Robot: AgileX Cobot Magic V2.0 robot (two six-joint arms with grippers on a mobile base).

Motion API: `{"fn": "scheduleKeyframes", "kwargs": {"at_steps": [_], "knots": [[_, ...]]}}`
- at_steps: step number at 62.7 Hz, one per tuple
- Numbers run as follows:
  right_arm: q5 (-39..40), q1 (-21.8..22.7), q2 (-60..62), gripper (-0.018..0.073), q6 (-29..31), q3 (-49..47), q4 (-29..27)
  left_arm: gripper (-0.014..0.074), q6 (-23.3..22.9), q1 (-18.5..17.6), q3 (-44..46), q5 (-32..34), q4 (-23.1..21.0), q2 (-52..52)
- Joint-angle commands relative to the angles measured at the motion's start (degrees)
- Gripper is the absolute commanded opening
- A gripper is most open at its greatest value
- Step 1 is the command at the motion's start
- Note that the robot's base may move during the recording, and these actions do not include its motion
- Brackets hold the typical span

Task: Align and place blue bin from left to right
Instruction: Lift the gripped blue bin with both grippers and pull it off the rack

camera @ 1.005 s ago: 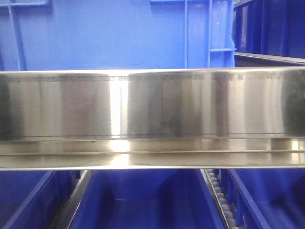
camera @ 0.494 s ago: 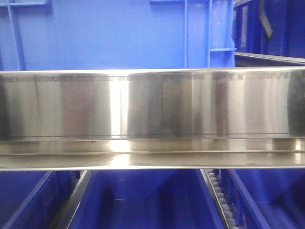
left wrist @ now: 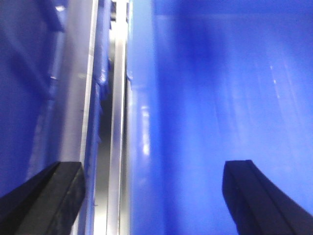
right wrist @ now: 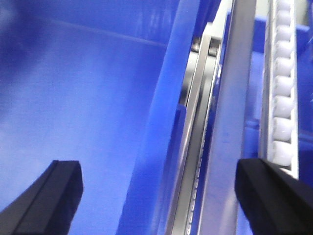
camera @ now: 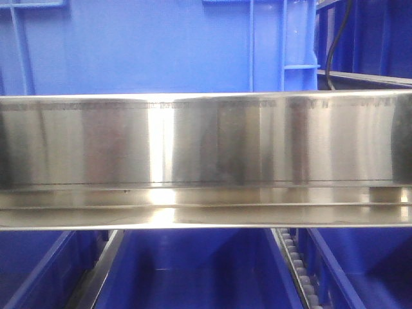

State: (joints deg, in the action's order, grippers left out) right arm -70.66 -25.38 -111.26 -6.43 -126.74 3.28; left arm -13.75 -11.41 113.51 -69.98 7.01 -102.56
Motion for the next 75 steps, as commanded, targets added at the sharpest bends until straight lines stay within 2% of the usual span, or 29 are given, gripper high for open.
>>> {"fn": "scheduleKeyframes", "kwargs": {"at_steps": [1, 19, 23, 25, 29, 33, 36, 39, 45, 54, 68, 75], "knots": [[0.69, 0.25, -0.31, 0.0507, -0.08, -0.41, 1.01, 0.0475, -0.04, 0.18, 0.37, 1.12, -0.33, -0.66], [0.69, 0.29, -2.70, 0.0499, -0.08, -0.41, 1.01, 0.0474, -0.04, 0.26, 0.37, 1.57, -0.22, -2.43], [0.69, 0.29, -2.70, 0.0455, -0.08, -0.41, 1.01, 0.0461, -0.04, 0.26, 0.37, 1.57, -0.22, -2.43], [0.69, 0.29, -2.70, 0.0405, -0.08, -0.41, 1.01, 0.0439, -0.04, 0.26, 0.37, 1.57, -0.22, -2.43], [0.69, 0.29, -2.70, 0.0290, -0.08, -0.41, 1.01, 0.0356, -0.04, 0.26, 0.37, 1.57, -0.22, -2.43], [0.69, 0.29, -2.70, 0.0140, -0.08, -0.41, 1.01, 0.0228, -0.04, 0.26, 0.37, 1.57, -0.22, -2.43], [0.69, 0.29, -2.70, -0.0002, -0.08, -0.41, 1.01, 0.0090, -0.04, 0.26, 0.37, 1.57, -0.22, -2.43], [0.69, 0.29, -2.70, -0.0106, -0.08, -0.41, 0.90, -0.0052, -0.04, 0.26, 0.37, 1.57, -0.22, -2.43], [0.69, 0.29, -2.70, -0.0064, -0.59, -0.41, 0.90, 0.0015, 0.06, 0.26, 0.37, 1.57, -0.32, -2.43], [0.69, 0.29, -2.70, -0.0075, -2.02, -0.41, -0.54, 0.0001, 0.06, 0.26, 0.37, 1.80, -1.47, -2.31], [0.69, 0.29, -1.21, -0.0075, -2.02, -0.63, -7.65, 0.0001, 1.51, 0.31, 0.45, 3.94, -7.72, 0.59], [0.69, 0.29, 0.43, -0.0075, -2.02, -0.63, -8.04, 0.0001, 1.51, 0.31, 0.45, 4.66, -8.90, 2.96]]}}
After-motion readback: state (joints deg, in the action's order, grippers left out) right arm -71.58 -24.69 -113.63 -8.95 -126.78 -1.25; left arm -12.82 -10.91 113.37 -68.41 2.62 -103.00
